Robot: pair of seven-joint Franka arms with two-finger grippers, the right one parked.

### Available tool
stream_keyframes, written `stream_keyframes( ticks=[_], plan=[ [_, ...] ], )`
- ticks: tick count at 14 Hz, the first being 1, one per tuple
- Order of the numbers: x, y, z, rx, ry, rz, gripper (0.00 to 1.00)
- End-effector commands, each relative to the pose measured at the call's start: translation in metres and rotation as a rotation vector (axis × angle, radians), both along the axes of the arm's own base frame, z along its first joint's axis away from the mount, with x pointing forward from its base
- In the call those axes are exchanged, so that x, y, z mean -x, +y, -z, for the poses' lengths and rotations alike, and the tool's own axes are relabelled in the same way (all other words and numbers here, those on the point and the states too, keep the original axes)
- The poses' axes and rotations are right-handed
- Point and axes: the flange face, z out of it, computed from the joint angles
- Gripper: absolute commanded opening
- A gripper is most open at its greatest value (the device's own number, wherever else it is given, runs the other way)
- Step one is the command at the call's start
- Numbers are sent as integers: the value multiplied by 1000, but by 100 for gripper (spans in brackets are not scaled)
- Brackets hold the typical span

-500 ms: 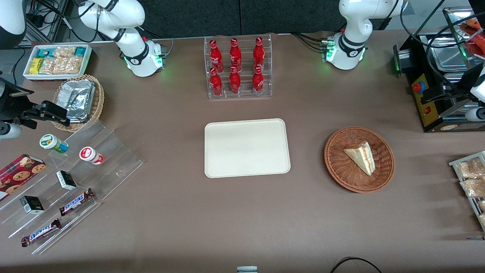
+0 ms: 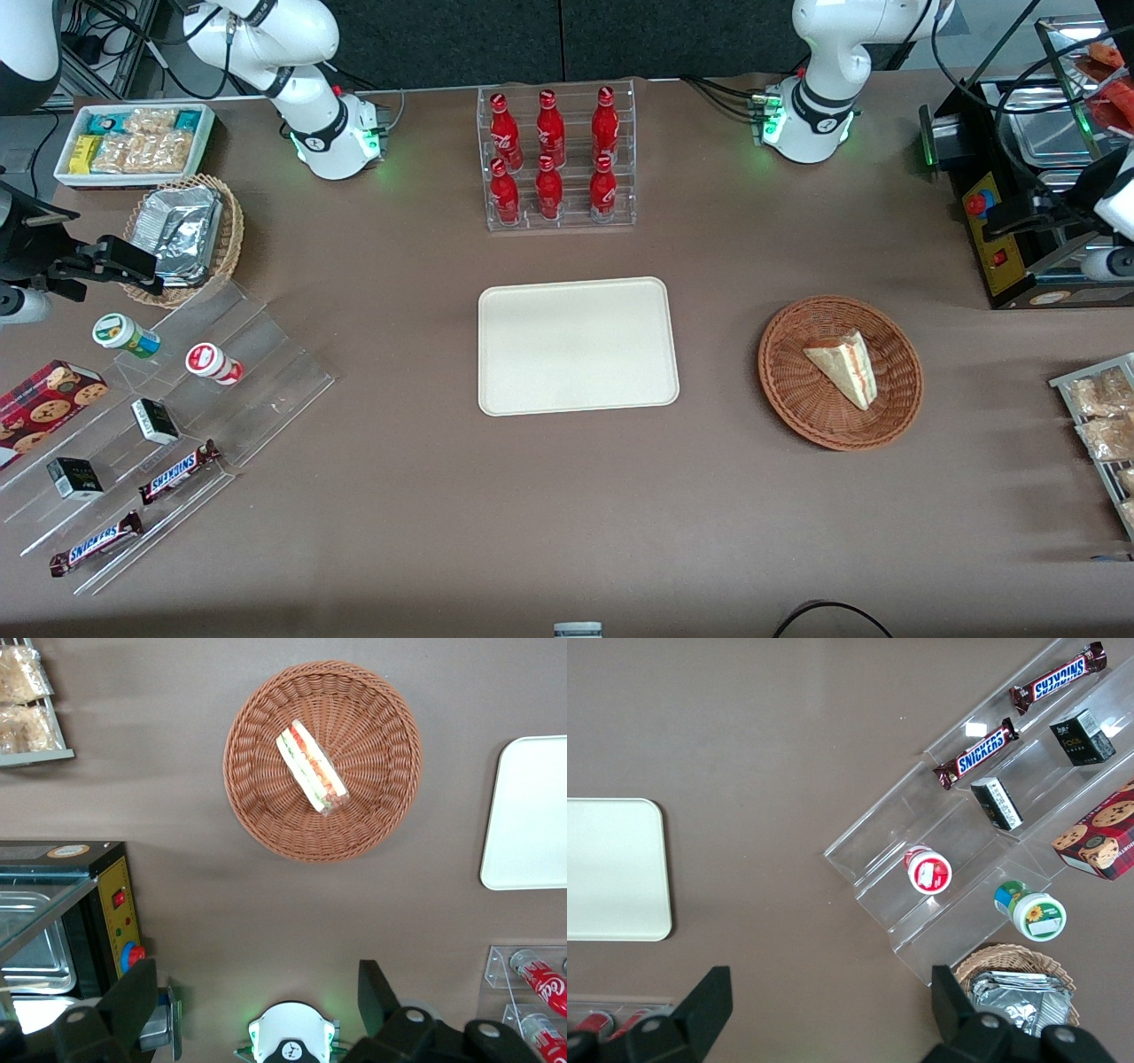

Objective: Place sandwich from basket to tray
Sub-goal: 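Move the left gripper from rest toward the wicker basket, then lower the open left gripper over the wrapped sandwich in the basket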

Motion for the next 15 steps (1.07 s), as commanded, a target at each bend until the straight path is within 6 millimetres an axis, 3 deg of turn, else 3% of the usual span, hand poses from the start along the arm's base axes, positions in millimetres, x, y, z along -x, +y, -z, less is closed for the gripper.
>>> stream_keyframes(
  ticks=[1, 7, 10, 13, 15],
  plan=[
    [-11, -2, 39, -8, 2, -6, 100],
    [-28, -21, 132, -47, -53, -182, 100],
    [-14, -32, 184, -66, -107, -344, 100],
    [-6, -45, 214, -77, -123, -428, 100],
    [2, -61, 247, -82, -147, -489, 100]
  ],
)
